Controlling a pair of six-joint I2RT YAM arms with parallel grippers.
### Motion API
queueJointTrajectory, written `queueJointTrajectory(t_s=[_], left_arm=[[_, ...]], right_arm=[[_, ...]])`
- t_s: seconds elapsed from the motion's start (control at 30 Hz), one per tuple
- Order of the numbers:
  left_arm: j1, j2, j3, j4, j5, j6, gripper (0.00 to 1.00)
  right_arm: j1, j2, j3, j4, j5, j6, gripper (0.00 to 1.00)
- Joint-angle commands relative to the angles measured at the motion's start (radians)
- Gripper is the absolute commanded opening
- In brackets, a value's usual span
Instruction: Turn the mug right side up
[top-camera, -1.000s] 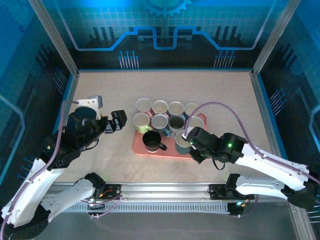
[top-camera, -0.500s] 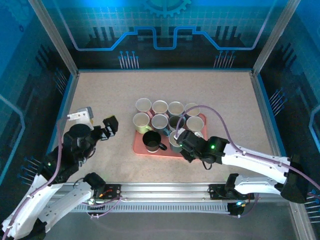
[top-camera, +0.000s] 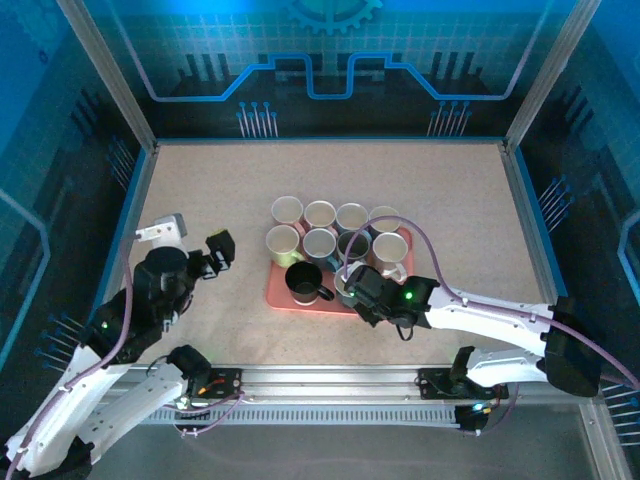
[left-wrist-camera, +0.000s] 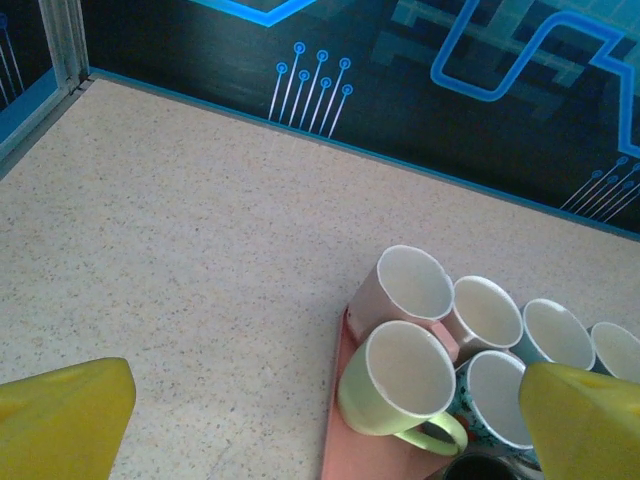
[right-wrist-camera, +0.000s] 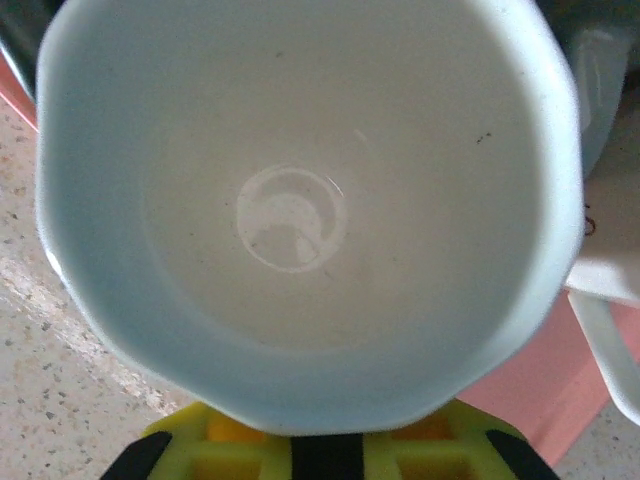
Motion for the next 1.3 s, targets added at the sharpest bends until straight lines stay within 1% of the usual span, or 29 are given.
queueJointTrajectory(t_s=[0.0,0.13,0.23,0.4,0.47,0.5,0.53,0.57,0.6,0.67,0.73,0.77,0.8,0.87,0.9,1.03,1.17,1.23,1.27], left_arm=[[0.005,0.000,-0.021,0.009,-0.030,0.023,0.99],[0.005,0.000,-0.038,0.019,-0.004,0.066,0.99],[0.005,0.005,-0.048,0.032,0.006,0.087,0.99],[0.004,0.018,-0.073,0.056,0.004,0.115,0.99],[0.005,0.020,-0.086,0.075,0.005,0.132,0.99],[0.004,0.020,-0.093,0.087,0.003,0.141,0.99],[0.005,0.020,-0.102,0.100,0.002,0.150,0.99],[0.004,0.020,-0.113,0.118,0.003,0.163,0.99],[0.005,0.023,-0.123,0.130,0.008,0.181,0.99],[0.004,0.033,-0.147,0.171,0.034,0.245,0.99],[0.004,0.060,-0.174,0.214,0.033,0.322,0.99],[0.006,0.080,-0.197,0.247,0.012,0.373,0.99],[0.013,0.100,-0.217,0.279,-0.005,0.418,0.99],[0.072,0.159,-0.259,0.349,0.007,0.488,0.99],[0.107,0.183,-0.275,0.385,0.010,0.487,0.99],[0.290,0.257,-0.377,0.558,0.061,0.389,0.99],[0.398,0.357,-0.469,0.779,0.151,0.437,0.99],[0.430,0.420,-0.514,0.887,0.166,0.441,0.99],[0.441,0.446,-0.533,0.942,0.163,0.435,0.99]], right_arm=[[0.008,-0.004,-0.011,0.069,0.032,0.021,0.21],[0.009,-0.006,-0.031,0.071,0.039,0.026,0.33],[0.007,-0.010,-0.035,0.075,0.034,0.030,0.45],[0.007,-0.066,-0.016,0.060,-0.002,0.036,0.54],[0.006,-0.103,0.015,0.005,-0.009,0.039,0.58],[0.007,-0.123,0.036,-0.030,-0.005,0.044,0.62],[0.006,-0.151,0.065,-0.069,0.003,0.054,0.71],[0.006,-0.184,0.090,-0.096,0.002,0.057,0.98],[0.003,-0.217,0.126,-0.117,-0.010,0.049,1.00],[-0.023,-0.243,0.224,-0.171,-0.044,0.040,1.00],[-0.069,-0.229,0.327,-0.220,-0.078,0.042,1.00],[-0.100,-0.215,0.381,-0.234,-0.085,0.052,1.00],[-0.125,-0.205,0.423,-0.238,-0.071,0.062,1.00],[-0.173,-0.183,0.504,-0.214,-0.008,0.066,1.00],[-0.191,-0.180,0.514,-0.170,0.005,0.039,1.00],[-0.237,-0.204,0.428,0.188,0.032,-0.231,1.00],[-0.286,-0.202,0.320,0.498,0.118,-0.451,1.00],[-0.363,-0.178,0.313,0.513,0.121,-0.434,1.00],[-0.399,-0.163,0.318,0.493,0.143,-0.381,1.00]])
